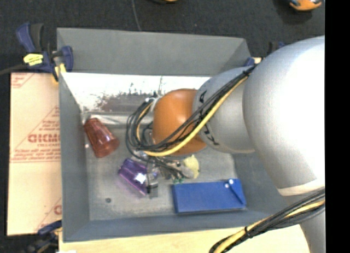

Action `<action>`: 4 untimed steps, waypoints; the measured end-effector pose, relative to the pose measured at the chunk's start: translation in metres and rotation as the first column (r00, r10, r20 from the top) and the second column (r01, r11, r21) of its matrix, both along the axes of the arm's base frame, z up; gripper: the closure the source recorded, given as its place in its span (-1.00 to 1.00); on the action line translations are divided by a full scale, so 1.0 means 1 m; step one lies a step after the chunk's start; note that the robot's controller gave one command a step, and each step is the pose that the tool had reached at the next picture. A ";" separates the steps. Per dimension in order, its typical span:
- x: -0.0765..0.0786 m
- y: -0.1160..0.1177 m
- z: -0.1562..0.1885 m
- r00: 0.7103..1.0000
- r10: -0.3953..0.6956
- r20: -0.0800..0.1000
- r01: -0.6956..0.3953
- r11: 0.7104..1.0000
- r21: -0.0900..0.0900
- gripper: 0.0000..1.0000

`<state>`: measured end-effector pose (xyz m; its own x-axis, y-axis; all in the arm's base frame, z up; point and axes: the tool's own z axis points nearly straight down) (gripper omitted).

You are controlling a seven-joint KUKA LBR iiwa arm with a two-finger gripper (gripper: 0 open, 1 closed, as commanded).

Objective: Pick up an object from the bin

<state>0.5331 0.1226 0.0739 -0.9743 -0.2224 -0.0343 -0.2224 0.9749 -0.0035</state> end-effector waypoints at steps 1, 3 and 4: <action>0.014 0.007 0.000 0.977 0.215 -0.005 -0.215 0.977 -0.008 1.00; 0.007 0.005 0.062 1.000 -0.008 0.001 0.008 1.000 0.001 1.00; 0.010 0.002 0.087 0.964 0.267 0.003 -0.267 0.964 -0.009 1.00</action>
Offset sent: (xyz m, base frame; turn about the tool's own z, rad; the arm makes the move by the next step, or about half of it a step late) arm 0.0062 -0.0020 0.0420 0.0430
